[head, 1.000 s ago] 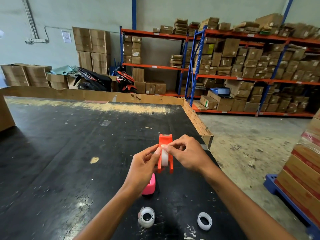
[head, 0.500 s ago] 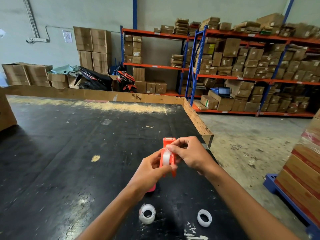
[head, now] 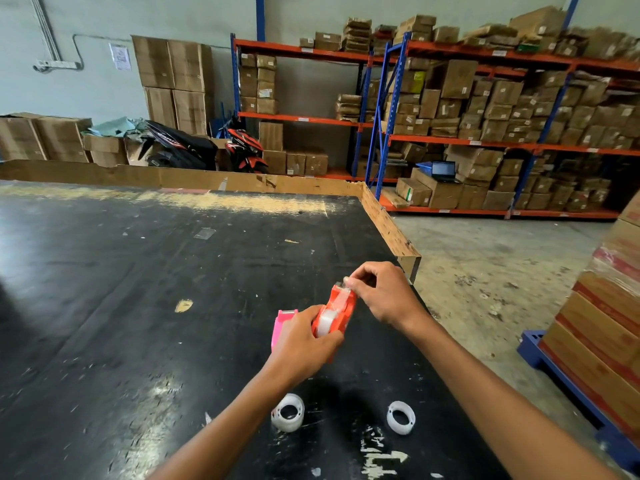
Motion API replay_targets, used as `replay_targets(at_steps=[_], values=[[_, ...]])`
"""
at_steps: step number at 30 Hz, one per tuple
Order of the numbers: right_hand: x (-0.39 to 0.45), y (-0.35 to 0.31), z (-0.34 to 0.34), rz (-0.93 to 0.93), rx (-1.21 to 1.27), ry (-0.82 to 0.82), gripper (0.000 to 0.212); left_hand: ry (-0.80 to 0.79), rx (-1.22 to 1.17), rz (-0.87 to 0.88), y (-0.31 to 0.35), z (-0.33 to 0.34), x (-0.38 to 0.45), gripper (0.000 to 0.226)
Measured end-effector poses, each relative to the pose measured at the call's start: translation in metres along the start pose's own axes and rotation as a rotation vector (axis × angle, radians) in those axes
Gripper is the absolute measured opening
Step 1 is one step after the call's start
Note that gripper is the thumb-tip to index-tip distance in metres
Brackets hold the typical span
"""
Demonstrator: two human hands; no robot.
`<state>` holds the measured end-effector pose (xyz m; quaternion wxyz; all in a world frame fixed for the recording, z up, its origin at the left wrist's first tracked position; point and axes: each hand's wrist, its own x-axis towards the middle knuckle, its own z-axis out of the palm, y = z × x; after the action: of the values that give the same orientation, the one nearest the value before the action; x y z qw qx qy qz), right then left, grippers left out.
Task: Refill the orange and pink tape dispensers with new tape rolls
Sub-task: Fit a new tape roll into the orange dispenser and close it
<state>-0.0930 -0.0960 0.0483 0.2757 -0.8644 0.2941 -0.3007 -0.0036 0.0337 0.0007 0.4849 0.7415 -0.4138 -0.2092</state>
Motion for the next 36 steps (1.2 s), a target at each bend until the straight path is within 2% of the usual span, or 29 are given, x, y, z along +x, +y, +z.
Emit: replay_targets(at_steps=[7,14,23,32,36], values=[[-0.001,0.006,0.011,0.112,0.139,-0.026,0.012,0.083,0.094,0.008,-0.004,0.008,0.004,0.027],[-0.002,0.009,0.014,0.136,0.174,-0.005,0.012,0.142,0.304,0.142,-0.009,0.007,0.006,0.024],[0.003,0.015,0.018,0.173,0.199,-0.011,0.015,0.162,0.324,0.184,-0.012,0.004,0.009,0.023],[0.001,0.018,0.023,0.449,0.416,-0.123,0.017,0.174,0.346,0.139,-0.015,0.01,0.007,0.025],[0.001,0.021,0.018,0.394,0.433,-0.151,0.01,0.166,0.361,0.15,-0.015,0.009,0.008,0.022]])
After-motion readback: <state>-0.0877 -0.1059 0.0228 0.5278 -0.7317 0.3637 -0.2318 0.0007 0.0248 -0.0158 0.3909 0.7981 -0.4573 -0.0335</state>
